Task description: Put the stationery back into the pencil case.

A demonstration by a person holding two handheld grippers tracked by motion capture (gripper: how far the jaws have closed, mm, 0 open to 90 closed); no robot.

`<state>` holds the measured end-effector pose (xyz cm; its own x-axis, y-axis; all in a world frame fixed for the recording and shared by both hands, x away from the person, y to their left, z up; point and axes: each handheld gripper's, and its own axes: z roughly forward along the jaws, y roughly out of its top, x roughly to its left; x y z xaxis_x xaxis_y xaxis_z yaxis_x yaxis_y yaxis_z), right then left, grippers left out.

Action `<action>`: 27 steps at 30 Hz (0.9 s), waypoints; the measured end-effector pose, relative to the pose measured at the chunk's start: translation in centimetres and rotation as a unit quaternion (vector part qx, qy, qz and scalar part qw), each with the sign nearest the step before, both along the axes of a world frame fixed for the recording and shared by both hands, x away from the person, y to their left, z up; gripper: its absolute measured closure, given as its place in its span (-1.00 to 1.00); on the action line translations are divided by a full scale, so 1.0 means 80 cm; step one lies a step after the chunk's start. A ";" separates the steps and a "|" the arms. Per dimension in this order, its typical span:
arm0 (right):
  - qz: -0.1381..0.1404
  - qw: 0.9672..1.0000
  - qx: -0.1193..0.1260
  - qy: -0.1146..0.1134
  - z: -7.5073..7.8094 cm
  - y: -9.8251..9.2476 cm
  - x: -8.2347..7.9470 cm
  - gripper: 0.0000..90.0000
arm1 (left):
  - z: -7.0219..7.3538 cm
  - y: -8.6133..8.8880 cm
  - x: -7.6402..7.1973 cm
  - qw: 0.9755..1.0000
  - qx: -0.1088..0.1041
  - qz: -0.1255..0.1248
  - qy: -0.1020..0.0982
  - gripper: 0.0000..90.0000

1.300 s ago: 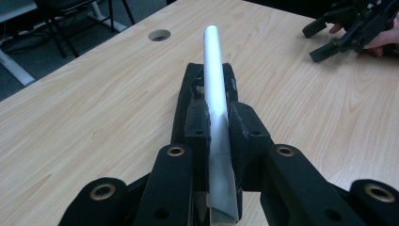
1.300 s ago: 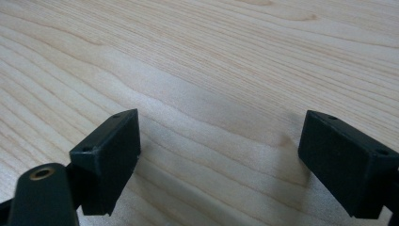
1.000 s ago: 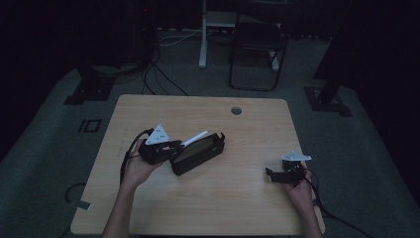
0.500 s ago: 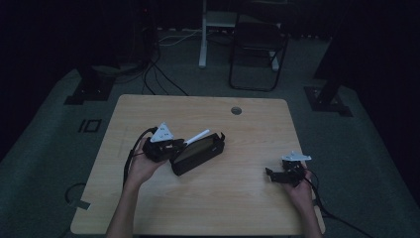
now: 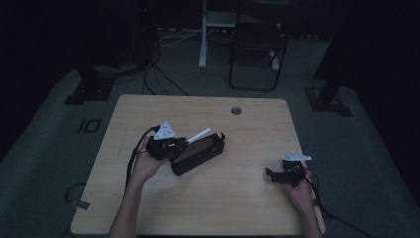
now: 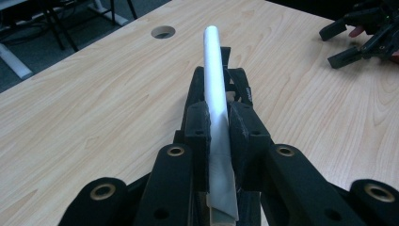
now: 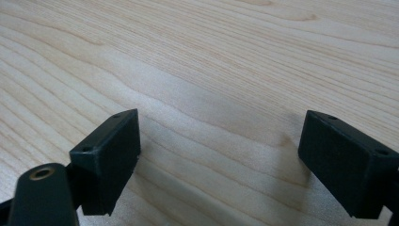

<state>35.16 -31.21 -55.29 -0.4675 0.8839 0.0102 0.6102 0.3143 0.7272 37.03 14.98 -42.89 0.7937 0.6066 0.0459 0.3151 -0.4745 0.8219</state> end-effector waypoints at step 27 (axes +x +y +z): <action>0.003 1.000 0.000 0.000 0.000 0.000 0.000 -0.71 | -0.006 -0.012 0.007 1.000 0.004 0.004 -0.003 0.75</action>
<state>35.19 -31.22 -55.30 -0.4727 0.8812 0.0095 0.6079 0.3182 0.7275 37.61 14.06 -43.36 0.7883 0.6127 0.0556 0.3137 -0.4779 0.8205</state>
